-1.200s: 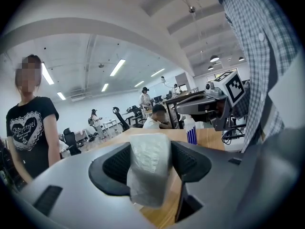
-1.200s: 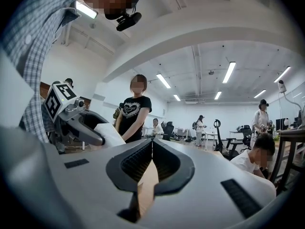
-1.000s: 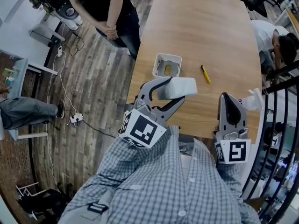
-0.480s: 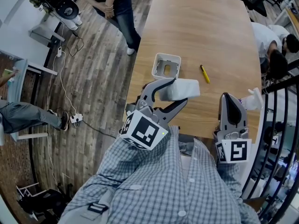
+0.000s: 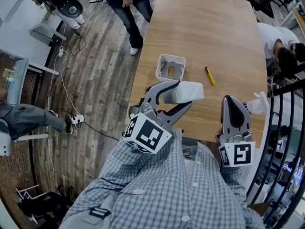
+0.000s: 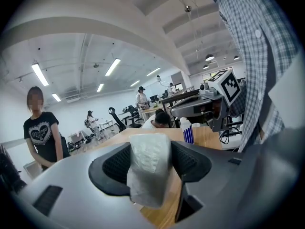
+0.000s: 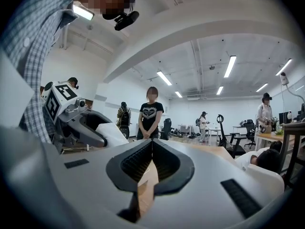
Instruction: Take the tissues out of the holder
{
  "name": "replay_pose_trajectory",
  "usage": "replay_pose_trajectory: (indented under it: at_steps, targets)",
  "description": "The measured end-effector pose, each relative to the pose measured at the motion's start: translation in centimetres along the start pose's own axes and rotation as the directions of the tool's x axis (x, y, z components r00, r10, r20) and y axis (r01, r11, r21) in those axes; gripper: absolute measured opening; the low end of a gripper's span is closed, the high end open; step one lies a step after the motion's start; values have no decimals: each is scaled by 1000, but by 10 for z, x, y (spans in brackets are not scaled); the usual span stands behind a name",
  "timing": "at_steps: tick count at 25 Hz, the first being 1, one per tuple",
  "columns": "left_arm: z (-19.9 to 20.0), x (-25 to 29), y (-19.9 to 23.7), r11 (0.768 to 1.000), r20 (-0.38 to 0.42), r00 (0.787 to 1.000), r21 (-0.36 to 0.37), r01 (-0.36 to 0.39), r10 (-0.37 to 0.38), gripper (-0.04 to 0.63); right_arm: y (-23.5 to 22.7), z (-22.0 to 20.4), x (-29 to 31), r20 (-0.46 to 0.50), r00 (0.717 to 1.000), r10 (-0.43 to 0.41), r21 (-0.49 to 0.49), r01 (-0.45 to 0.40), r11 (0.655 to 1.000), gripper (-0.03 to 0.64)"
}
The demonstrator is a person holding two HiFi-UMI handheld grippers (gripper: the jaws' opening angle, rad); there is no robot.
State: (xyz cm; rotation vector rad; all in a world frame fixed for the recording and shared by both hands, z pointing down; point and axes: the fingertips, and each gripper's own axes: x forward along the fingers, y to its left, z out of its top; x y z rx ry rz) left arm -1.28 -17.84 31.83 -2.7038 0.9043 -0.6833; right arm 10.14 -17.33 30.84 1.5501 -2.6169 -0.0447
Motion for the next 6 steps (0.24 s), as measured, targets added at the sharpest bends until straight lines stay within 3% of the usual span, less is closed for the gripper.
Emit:
replay_pose_trajectory:
  at_steps: [6]
  targets:
    - [-4,3,1,1000,-6,1000,0,-1,1,267,1,-4,4,-4,1000,14,-1,-14,1000,12]
